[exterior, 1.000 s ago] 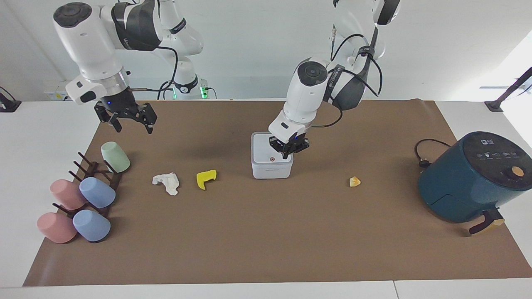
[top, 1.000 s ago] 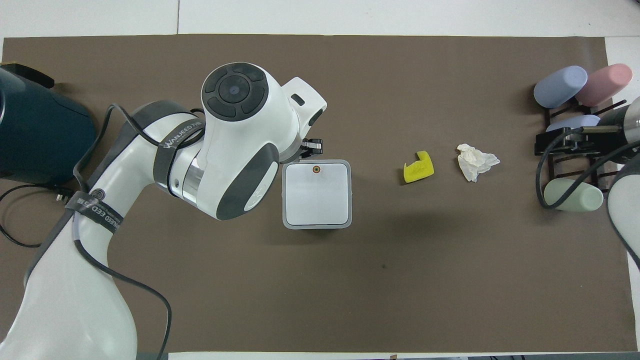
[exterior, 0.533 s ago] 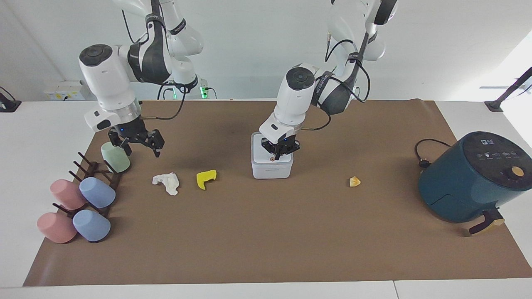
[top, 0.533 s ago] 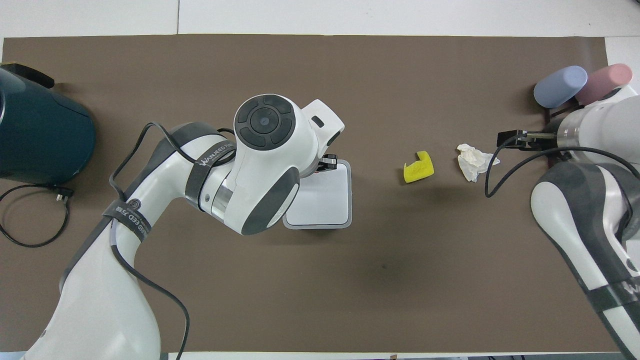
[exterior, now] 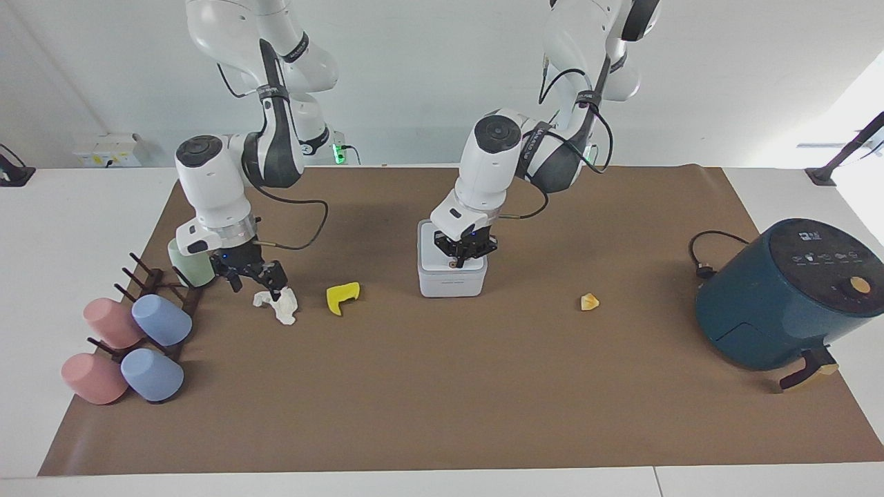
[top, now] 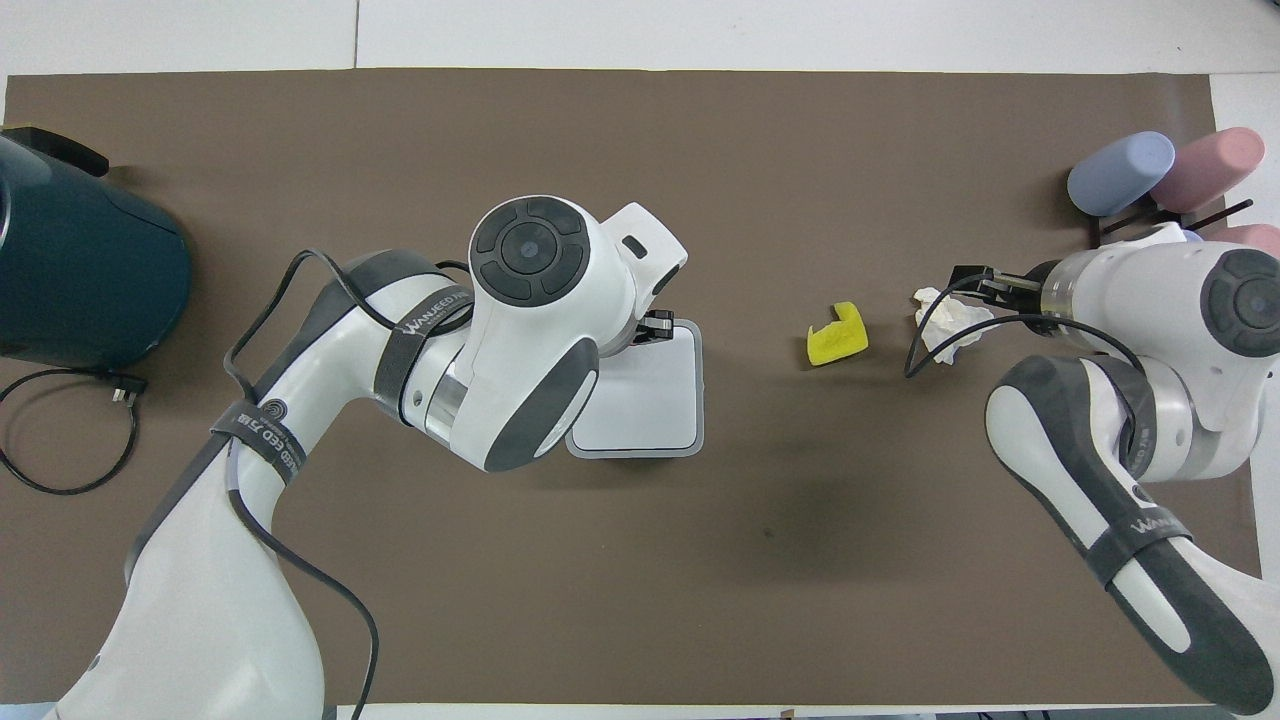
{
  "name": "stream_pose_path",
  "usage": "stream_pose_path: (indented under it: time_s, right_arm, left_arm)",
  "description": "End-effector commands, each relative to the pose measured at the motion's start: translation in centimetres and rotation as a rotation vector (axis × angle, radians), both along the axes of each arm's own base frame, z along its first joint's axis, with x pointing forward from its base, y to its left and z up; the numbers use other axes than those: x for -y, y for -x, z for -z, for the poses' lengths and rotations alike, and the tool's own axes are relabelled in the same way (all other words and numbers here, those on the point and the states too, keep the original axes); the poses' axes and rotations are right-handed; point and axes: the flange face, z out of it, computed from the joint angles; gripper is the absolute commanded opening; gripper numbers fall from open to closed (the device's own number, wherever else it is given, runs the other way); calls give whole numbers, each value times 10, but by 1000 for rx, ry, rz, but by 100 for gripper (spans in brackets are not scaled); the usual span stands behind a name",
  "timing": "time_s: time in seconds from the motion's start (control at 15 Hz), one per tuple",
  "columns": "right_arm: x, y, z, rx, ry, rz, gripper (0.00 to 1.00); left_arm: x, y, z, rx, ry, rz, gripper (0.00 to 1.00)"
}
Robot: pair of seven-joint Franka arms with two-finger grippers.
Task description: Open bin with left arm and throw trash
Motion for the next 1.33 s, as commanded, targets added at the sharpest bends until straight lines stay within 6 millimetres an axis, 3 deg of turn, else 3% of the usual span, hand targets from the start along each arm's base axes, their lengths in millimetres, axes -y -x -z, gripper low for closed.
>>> stream_pose_path:
  time_s: [0.0,0.07,0.33,0.67,0.73,0.87,0.93,1.0,1.27]
  right_arm:
    - [-4,4,14,17,-18,34,100]
    - [-14,4,21,21,-18,14,100]
    - [-16,6,43,4,-10,-20,100]
    - [-14,4,53,37,20,-151,100]
    - [-14,6,55,34,20,-151,92]
    - [-14,9,57,28,21,-156,40]
    - [-15,9,56,28,21,-157,6]
    - [-15,9,56,28,20,-156,0]
    - [-18,7,36,44,21,-160,0]
  left_arm:
    - [4,8,3,13,2,11,0]
    - [6,10,5,10,0,13,0]
    - [10,19,20,6,-9,28,0]
    - [17,38,46,16,-46,64,0]
    - [16,38,48,13,-48,62,0]
    - [11,32,38,20,-44,54,0]
    - [6,29,28,25,-41,50,0]
    - [-4,25,8,24,-39,37,0]
    - [-36,27,-64,-4,-22,5,0]
